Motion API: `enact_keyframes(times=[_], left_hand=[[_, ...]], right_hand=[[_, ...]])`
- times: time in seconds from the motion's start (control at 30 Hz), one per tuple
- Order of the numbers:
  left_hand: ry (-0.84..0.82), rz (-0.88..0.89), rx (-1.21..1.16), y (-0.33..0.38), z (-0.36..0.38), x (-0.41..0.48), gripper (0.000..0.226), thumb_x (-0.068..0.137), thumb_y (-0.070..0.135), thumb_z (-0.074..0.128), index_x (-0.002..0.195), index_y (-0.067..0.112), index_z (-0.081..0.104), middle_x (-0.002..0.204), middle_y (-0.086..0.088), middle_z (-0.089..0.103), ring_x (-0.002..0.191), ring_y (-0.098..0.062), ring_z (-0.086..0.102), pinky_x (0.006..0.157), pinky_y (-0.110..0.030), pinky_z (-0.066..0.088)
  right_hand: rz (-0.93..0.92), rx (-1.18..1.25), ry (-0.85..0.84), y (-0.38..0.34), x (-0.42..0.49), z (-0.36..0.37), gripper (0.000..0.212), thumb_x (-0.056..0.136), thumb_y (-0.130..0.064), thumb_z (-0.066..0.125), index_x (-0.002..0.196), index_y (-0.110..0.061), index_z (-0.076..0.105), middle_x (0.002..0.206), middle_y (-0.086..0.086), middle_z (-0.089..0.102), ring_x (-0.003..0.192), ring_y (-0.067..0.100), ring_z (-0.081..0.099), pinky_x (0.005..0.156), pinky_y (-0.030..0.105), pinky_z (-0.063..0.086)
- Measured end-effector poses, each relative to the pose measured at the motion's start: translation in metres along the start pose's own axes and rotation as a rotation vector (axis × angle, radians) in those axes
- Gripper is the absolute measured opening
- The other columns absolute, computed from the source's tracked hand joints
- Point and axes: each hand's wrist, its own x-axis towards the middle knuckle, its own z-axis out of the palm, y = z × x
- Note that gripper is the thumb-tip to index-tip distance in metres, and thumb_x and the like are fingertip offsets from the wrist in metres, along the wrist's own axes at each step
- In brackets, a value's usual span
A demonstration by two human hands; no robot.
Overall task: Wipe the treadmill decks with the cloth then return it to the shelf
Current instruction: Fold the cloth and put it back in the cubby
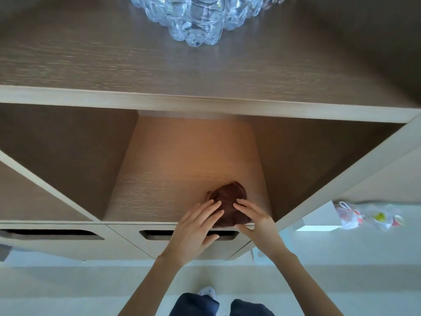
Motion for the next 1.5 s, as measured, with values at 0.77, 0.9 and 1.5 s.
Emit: enact_keyframes(times=[0.77, 0.9, 1.5], left_hand=[[0.354, -0.196, -0.288, -0.009, -0.063, 0.035, 0.019, 0.077, 0.012, 0.072, 0.095, 0.013, 0.069, 0.086, 0.005, 0.071, 0.082, -0.019, 0.065, 0.101, -0.041, 0.043], [0.257, -0.354, -0.486, -0.010, -0.073, 0.035, 0.025, 0.084, 0.037, 0.061, 0.103, 0.021, 0.066, 0.093, 0.011, 0.070, 0.090, -0.013, 0.065, 0.080, -0.036, 0.052], [0.432, 0.089, -0.134, -0.026, -0.072, 0.058, 0.022, 0.072, 0.026, 0.077, 0.089, 0.014, 0.069, 0.085, 0.003, 0.071, 0.078, -0.016, 0.067, 0.076, -0.032, 0.053]], right_hand=[[0.012, -0.059, 0.101, -0.062, 0.025, -0.019, 0.034, 0.073, -0.022, 0.072, 0.106, -0.028, 0.067, 0.087, -0.018, 0.064, 0.079, 0.010, 0.061, 0.069, 0.028, 0.050], [0.019, 0.009, 0.011, -0.069, 0.037, -0.033, 0.029, 0.082, -0.016, 0.063, 0.110, -0.021, 0.067, 0.084, -0.003, 0.070, 0.076, 0.018, 0.064, 0.074, 0.038, 0.052], [-0.229, -0.162, 0.164, -0.065, 0.067, -0.033, 0.032, 0.070, 0.011, 0.064, 0.095, -0.010, 0.068, 0.095, -0.001, 0.071, 0.087, 0.020, 0.065, 0.081, 0.038, 0.051]])
